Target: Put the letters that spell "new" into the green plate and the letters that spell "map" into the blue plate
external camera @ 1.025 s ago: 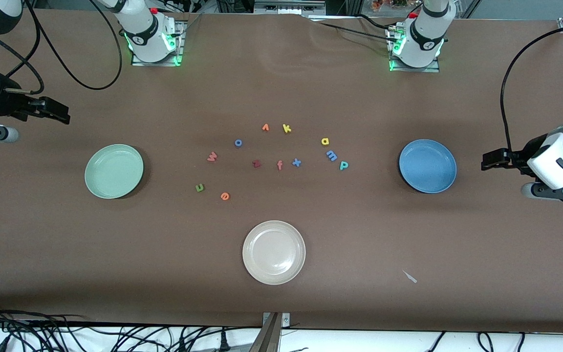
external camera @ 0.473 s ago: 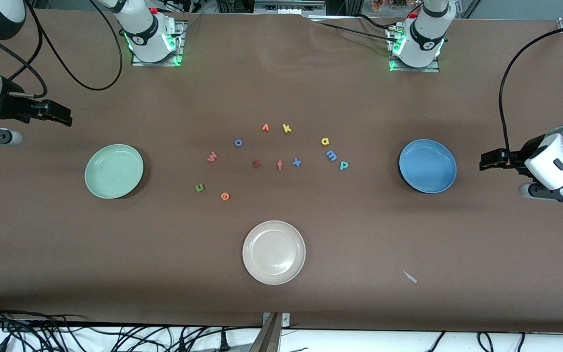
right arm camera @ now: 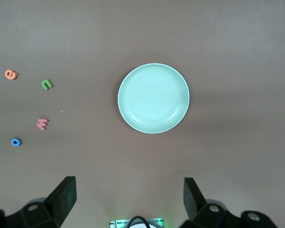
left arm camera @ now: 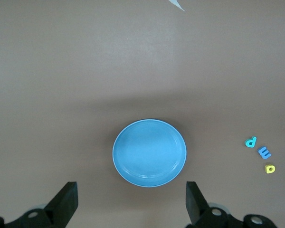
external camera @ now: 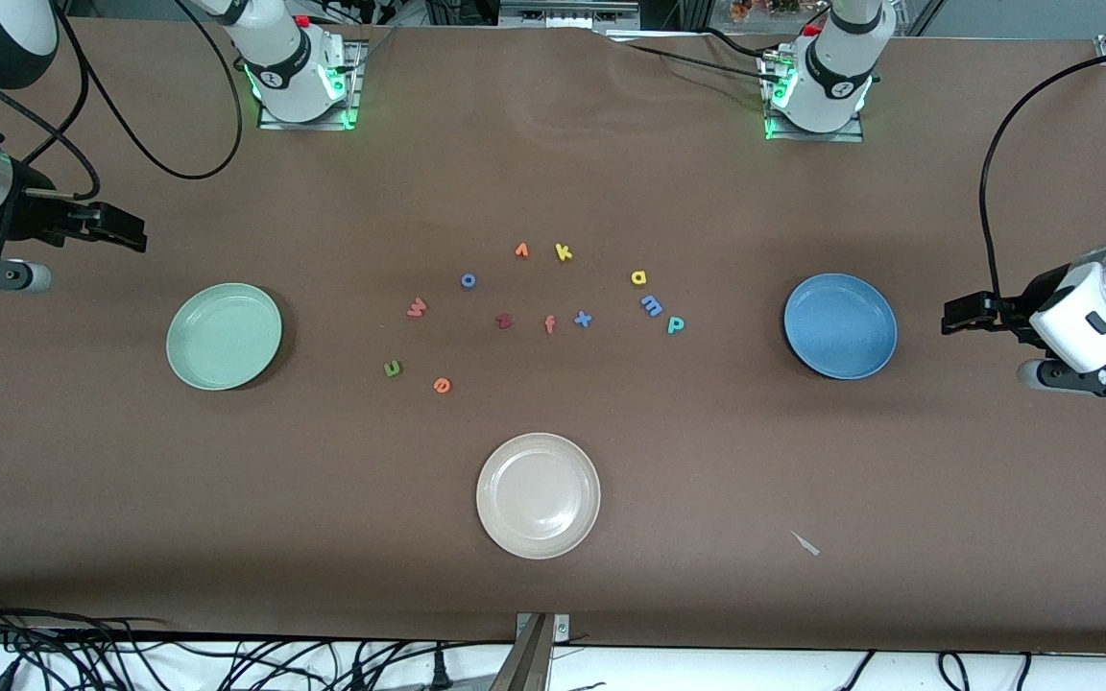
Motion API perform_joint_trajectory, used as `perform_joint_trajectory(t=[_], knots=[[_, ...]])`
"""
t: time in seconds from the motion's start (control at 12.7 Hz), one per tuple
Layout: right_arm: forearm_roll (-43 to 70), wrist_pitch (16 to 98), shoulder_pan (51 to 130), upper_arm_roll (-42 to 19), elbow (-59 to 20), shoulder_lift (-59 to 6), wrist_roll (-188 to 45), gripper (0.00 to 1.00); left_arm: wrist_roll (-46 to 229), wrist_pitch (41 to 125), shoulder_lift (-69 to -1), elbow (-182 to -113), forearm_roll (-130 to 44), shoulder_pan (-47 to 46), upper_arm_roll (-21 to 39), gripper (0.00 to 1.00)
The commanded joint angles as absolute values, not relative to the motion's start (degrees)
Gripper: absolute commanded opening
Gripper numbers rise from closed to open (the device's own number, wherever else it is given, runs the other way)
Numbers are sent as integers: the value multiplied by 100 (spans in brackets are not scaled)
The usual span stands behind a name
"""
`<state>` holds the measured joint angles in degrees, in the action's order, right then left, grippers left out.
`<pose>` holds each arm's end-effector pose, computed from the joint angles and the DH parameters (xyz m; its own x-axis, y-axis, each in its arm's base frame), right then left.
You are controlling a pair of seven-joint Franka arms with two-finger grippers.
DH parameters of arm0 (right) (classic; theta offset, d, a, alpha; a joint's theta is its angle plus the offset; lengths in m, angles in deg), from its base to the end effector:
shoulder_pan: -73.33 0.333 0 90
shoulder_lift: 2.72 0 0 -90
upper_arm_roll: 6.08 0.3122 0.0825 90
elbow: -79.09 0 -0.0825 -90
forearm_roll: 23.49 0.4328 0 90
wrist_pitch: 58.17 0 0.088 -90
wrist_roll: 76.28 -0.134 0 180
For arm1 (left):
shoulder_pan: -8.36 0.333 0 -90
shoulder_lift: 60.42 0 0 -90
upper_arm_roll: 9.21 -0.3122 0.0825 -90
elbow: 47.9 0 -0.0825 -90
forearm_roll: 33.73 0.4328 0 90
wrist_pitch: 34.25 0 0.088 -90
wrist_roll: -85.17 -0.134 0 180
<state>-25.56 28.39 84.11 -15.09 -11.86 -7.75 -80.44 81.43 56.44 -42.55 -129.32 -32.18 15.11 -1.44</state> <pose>0.6130 0.0170 0.5279 0.9863 -0.0458 -0.1585 -0.0365 -0.9975 0.0613 0.6814 0.0017 0.4723 0.9859 -0.0828 -0.1455 -0.0801 -0.9965 0.0243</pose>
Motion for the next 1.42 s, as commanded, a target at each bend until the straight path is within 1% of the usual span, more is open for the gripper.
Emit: perform_joint_trajectory(t=[0.0,0.55,0.79,1.34], knots=[[-2498,2805,8414,-1522,-1073,-879,-8006,100,8183,5602,-4275,-12955,-3101,1495,-121,100],[-2489,2796,8414,-1522,-1073,-993,-7988,100,8192,5602,-4275,-12946,-3101,1495,-121,100],[-2489,2787,8423,-1522,-1073,-1177,-8005,100,8192,5602,-4275,-12946,-3101,1504,-121,100],[-2489,2717,8440,-1513,-1082,-1353,-7988,100,8192,5610,-4266,-12946,-3101,1504,-121,100]])
